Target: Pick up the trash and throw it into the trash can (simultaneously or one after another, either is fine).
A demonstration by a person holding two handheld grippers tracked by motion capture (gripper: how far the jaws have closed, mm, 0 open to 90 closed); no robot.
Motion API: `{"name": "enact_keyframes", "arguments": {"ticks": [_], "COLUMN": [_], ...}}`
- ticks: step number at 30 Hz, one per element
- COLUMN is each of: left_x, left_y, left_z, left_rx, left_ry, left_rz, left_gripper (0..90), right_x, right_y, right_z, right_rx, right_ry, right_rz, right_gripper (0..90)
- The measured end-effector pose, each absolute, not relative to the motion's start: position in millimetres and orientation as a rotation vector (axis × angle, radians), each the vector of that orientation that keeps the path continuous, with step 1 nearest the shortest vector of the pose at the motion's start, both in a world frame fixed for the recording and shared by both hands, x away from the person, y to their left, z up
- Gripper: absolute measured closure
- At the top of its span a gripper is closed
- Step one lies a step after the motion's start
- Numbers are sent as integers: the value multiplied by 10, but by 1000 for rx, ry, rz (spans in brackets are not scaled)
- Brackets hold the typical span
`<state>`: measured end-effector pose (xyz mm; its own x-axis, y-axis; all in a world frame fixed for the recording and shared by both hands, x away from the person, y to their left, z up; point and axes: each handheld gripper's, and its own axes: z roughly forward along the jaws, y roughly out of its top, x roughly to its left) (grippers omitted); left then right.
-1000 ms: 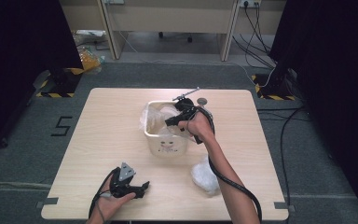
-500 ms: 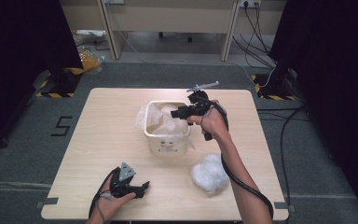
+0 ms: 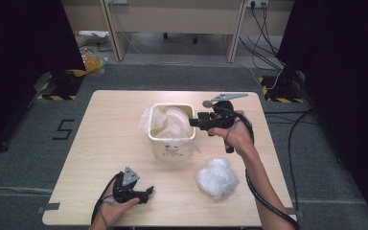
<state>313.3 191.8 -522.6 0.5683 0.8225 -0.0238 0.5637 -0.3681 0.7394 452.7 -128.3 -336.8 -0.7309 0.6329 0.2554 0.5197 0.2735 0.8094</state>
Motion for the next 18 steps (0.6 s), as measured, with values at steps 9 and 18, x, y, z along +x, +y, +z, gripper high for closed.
{"name": "enact_keyframes", "arguments": {"ticks": [9, 18], "left_x": [3134, 3134], "left_y": [1917, 1917], "left_z": [-5229, -5229], "left_rx": [2076, 2076], "left_ry": [1104, 1104], "left_rz": [461, 462], "left_gripper": [140, 140], "right_x": [4304, 4117], "right_y": [-1559, -1843], "right_z": [-3502, -3699], "right_rx": [1100, 1154], "right_ry": [2404, 2361], "right_rz": [1446, 1452], "right_gripper": [458, 440]}}
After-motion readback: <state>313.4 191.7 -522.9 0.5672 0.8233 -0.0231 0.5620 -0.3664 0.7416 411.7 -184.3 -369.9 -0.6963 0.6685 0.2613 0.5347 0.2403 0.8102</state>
